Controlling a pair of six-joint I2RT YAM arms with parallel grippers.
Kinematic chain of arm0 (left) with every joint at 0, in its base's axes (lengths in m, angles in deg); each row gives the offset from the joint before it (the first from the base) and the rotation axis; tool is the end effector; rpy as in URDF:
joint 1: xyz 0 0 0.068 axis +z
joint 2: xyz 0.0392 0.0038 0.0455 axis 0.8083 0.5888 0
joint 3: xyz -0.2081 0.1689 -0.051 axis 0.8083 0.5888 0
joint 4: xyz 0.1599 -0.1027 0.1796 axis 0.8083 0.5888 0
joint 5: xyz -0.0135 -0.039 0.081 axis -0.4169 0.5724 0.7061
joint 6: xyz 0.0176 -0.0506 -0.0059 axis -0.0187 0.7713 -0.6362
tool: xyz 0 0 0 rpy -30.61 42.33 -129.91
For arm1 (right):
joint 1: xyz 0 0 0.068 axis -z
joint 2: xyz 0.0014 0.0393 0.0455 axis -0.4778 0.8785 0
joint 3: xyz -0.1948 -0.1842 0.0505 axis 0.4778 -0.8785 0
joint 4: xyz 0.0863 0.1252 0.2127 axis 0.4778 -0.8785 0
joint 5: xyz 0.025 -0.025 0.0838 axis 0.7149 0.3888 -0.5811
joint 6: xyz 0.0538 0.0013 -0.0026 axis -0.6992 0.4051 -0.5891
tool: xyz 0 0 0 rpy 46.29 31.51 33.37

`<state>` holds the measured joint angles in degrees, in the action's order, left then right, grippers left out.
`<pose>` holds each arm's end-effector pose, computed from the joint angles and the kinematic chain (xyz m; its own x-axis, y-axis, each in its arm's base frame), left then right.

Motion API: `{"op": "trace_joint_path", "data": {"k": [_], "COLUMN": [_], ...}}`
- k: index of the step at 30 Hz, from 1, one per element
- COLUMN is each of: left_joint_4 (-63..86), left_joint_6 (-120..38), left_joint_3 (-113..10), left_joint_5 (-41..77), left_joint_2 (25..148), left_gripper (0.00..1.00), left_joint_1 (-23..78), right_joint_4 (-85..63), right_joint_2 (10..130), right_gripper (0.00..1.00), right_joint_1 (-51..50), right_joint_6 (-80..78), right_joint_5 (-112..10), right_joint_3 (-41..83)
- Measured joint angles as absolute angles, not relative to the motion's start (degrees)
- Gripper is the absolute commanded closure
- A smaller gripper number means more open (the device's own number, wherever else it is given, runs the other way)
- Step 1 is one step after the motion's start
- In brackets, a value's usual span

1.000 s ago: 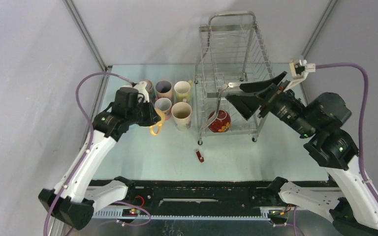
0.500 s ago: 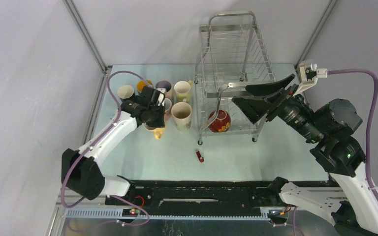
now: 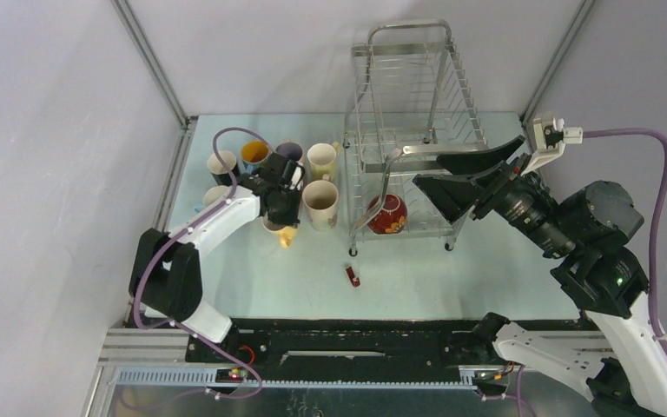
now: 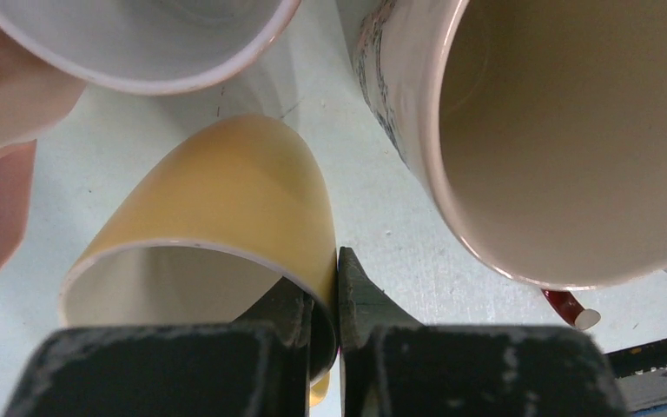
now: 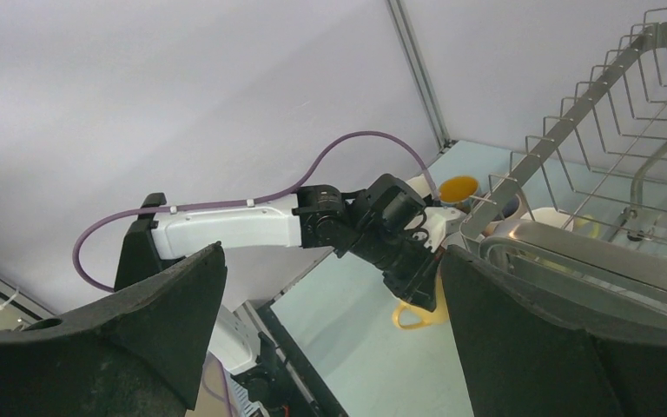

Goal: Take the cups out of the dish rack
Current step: Place the cup at the center of the board.

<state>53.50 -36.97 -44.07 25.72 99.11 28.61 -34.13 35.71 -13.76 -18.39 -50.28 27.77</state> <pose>0.2787 -0.1319 0.2370 -0.8958 0.1190 -0.4282 0.1904 0.9733 -0.1279 0.0783 0.0767 0.5212 -0.1619 0.4005 -0.9019 -0.7516 0.5422 0.3757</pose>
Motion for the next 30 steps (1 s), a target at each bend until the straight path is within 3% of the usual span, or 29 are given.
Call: {"op": "trace_joint_path", "data": {"k": [11,19,30], "left_joint_4": [53.50,53.83,54.18], "left_joint_6": [-37.08,-38.05,-38.07], "left_joint_3": [-44.07,-44.12,-44.14], "left_joint_5": [25.94,26.51,26.97], "left_joint_2": [101.69,101.80,100.66], "left_gripper": [0.85,0.67,0.53], "left_joint_1": [27.89,27.41,27.25], "right_joint_4": [-34.39,-34.39,-34.37], "right_joint_2": [35.53,35.58,35.95], "right_gripper": [0.00,0.00,0.00], "right_joint_1": [-13.87,-13.87,-13.87], "right_joint_6": [-18.41,-18.43,-18.43], "right_joint_5": [-50.10,-50.10,-50.10], "right_joint_3": [26.66,26.29,26.29]}}
